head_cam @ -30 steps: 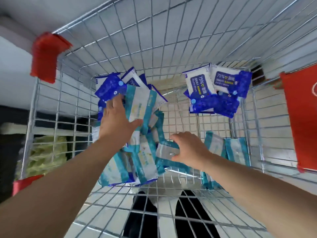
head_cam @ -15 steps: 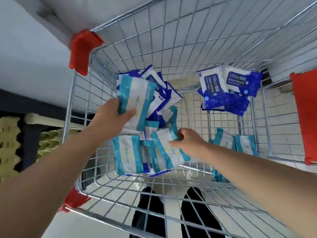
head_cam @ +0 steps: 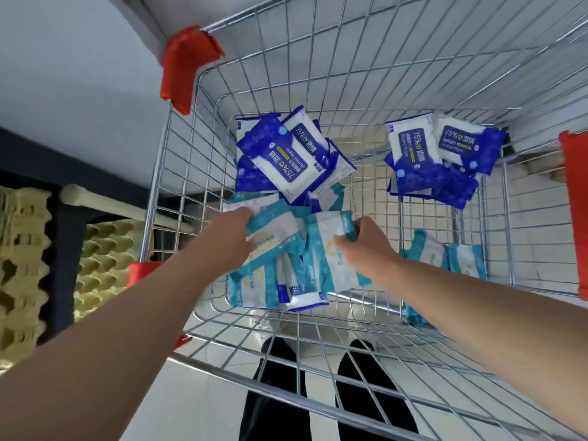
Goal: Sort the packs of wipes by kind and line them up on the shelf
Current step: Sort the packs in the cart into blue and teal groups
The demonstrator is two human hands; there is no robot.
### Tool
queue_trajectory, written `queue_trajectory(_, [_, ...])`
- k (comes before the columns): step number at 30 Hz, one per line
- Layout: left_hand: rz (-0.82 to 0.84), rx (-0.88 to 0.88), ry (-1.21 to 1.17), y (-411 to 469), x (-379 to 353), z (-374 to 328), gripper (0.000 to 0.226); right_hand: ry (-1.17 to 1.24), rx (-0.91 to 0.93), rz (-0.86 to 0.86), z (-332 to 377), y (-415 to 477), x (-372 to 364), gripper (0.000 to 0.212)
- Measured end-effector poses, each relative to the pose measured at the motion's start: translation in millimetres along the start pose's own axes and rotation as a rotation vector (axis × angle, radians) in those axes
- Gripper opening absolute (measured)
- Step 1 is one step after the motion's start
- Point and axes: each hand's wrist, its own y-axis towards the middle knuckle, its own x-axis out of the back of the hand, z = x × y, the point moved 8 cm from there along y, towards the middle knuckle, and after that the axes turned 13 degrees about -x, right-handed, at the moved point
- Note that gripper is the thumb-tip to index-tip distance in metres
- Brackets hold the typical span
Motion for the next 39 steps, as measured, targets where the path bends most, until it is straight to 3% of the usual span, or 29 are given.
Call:
queue_trajectory(3, [-0.061, 0.071, -0.055, -5.4, 8.5, 2.1, 0.035, 0.078, 0.068, -0.034, 9.0, -4.7, 15.4, 0.025])
queue_trajectory(8, [-0.203, 0.205, -0.121, -13.4, 33.6, 11.6, 0.023, 0.07, 0.091, 0.191, 26.8, -4.8, -10.5, 0.051])
queue_trajectory(12, [-0.224, 0.193, -0.167, -13.6, 40.9, 11.7, 0.019, 0.002, 0.134, 0.235, 47.7, 0.2, -27.8, 0.046])
queue_trajectory(19, [-0.183, 0.185, -0.148, -9.8, 31.1, 13.4, 0.019, -0.112, 0.055, 0.192, 52.2, 7.7, -29.9, 0.023])
queue_trajectory(24, [-0.205, 0.183, -0.2, -13.7, 35.1, 11.3, 0.017, -0.015, 0.073, 0.171, 48.0, -1.2, -17.6, 0.021])
queue_trajectory(30, [-0.238, 0.089, -0.328, -10.0, 55.6, -14.6, 0.025, 0.113, 0.115, 0.102, 53.1, -9.8, 36.8, 0.015])
queue_trajectory(39, [-0.062, -0.001, -0.663, 32.5, 22.1, -116.9, 0.041, -0.045, 0.052, 0.116, -3.2, -20.7, 150.6, 0.018])
